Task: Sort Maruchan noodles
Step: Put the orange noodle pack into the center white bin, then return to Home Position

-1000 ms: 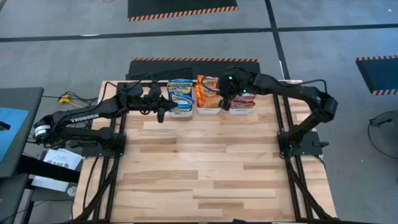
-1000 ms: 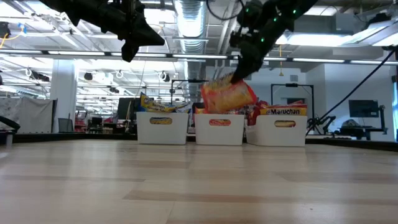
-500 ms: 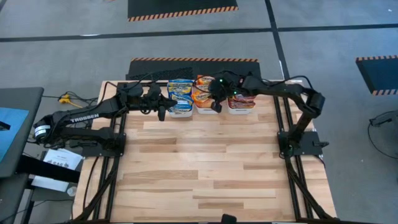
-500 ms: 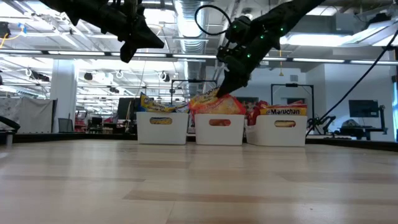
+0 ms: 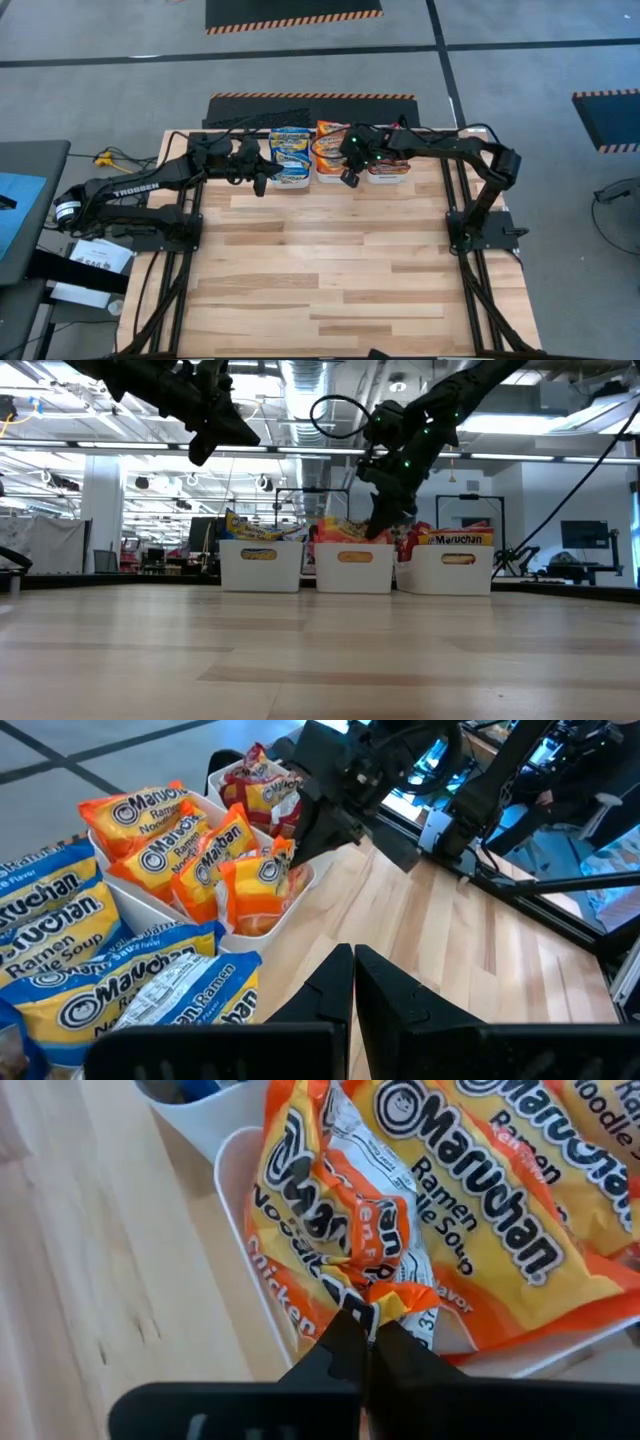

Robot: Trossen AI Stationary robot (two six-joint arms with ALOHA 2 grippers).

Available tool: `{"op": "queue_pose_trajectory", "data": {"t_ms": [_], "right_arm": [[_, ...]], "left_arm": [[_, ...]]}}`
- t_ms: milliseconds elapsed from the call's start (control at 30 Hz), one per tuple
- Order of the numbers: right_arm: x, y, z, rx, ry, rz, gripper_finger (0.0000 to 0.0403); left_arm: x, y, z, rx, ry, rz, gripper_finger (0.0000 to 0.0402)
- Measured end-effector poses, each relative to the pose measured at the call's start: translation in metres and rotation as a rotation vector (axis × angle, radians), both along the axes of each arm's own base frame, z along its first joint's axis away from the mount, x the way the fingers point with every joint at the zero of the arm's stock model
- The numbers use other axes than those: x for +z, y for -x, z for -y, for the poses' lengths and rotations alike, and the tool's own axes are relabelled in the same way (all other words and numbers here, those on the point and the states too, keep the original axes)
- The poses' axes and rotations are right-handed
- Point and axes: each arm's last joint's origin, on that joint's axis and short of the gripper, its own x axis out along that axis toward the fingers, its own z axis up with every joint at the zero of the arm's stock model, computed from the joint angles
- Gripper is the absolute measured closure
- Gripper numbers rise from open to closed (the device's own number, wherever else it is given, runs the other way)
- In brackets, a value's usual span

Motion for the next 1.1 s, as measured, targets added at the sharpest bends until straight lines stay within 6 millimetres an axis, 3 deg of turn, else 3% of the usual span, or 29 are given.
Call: {"op": "queue_pose_trajectory", "data": {"t_ms": [433, 667, 933, 1100], "right_arm": [[0.001, 0.004, 0.0, -0.087, -0.065, -0.001, 0.0307], [0.022, 0.001, 0.0, -0.106, -0.092, -0.015, 0.024], [0.065, -0.002, -0.004, -0.09, -0.158, -0.04, 0.0208], [0.077, -0.01, -0.019, -0.064, -0.174, -0.014, 0.0212]], "left_arm": [[0.0, 0.0, -0.001, 0.014, -0.029, -0.014, 0.0401], [0.007, 0.006, 0.005, -0.075, 0.024, 0.041, 0.0401], [0.028, 0.037, 0.024, -0.17, 0.007, 0.12, 0.0401], [0.029, 0.067, 0.047, -0.254, -0.064, 0.099, 0.0401]]}}
